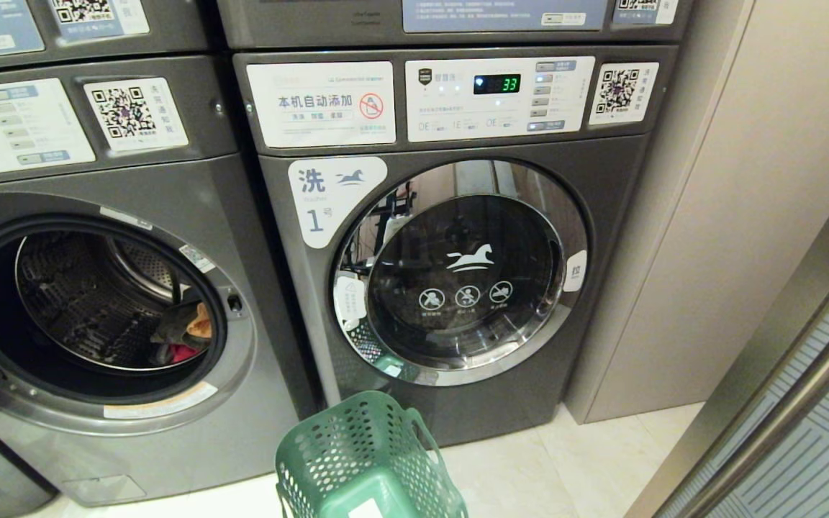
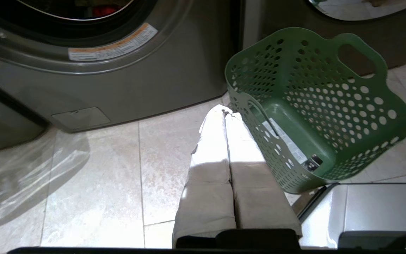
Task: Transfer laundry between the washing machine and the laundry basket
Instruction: Open the lid of the washing machine
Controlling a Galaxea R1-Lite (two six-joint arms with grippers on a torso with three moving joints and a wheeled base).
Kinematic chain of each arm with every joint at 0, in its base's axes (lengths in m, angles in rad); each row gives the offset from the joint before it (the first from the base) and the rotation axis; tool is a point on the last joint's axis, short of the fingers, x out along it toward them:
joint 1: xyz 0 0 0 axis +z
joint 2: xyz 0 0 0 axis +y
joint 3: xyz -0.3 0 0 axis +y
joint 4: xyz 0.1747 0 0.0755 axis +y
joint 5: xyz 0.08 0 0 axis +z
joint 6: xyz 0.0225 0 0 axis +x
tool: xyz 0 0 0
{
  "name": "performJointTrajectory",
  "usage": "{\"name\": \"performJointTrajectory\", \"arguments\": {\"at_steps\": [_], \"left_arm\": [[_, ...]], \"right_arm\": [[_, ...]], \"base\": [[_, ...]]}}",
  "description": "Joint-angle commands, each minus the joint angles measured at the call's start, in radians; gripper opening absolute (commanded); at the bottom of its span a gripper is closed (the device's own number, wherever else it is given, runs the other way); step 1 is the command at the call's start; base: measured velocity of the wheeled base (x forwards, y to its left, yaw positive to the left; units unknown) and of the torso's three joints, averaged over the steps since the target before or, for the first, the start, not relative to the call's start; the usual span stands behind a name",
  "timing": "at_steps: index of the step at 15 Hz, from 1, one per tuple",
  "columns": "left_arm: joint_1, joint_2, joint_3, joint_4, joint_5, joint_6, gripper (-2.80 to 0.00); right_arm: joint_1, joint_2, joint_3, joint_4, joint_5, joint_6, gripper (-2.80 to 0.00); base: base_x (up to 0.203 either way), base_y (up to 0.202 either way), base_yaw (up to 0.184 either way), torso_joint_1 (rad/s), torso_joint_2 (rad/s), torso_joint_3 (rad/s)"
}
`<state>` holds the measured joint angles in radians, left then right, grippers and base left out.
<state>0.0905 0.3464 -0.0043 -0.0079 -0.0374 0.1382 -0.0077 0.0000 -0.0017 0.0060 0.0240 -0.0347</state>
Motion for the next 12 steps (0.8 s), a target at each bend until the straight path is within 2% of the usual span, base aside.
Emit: {"name": "performJointTrajectory", "arguments": {"at_steps": [1,5,7,12], "left_arm": [[-0.046,-0.044,0.002,0.004,-0.001,-0.011,-2.80],[-0.083,-0.341,-0.001,0.022,0.006,-0.052,-2.80],[-0.090,-0.346,-0.002,0.022,0.041,-0.114,-2.80],[-0.090,-0.346,-0.002,0.022,0.042,-0.118,-2.80]], "right_arm": [[0.000,0.002,0.000,0.000,0.001,0.001,-2.80],[0.000,0.002,0.000,0.000,0.001,0.001,-2.80],[0.000,0.002,0.000,0.000,0.001,0.004,-2.80],[0.000,0.002,0.000,0.000,0.001,0.004,-2.80]], "base": [[0.000,0.000,0.000,0.000,0.00,0.000],[0.000,0.000,0.000,0.000,0.00,0.000],[0.000,0.000,0.000,0.000,0.00,0.000],[0.000,0.000,0.000,0.000,0.00,0.000]]}}
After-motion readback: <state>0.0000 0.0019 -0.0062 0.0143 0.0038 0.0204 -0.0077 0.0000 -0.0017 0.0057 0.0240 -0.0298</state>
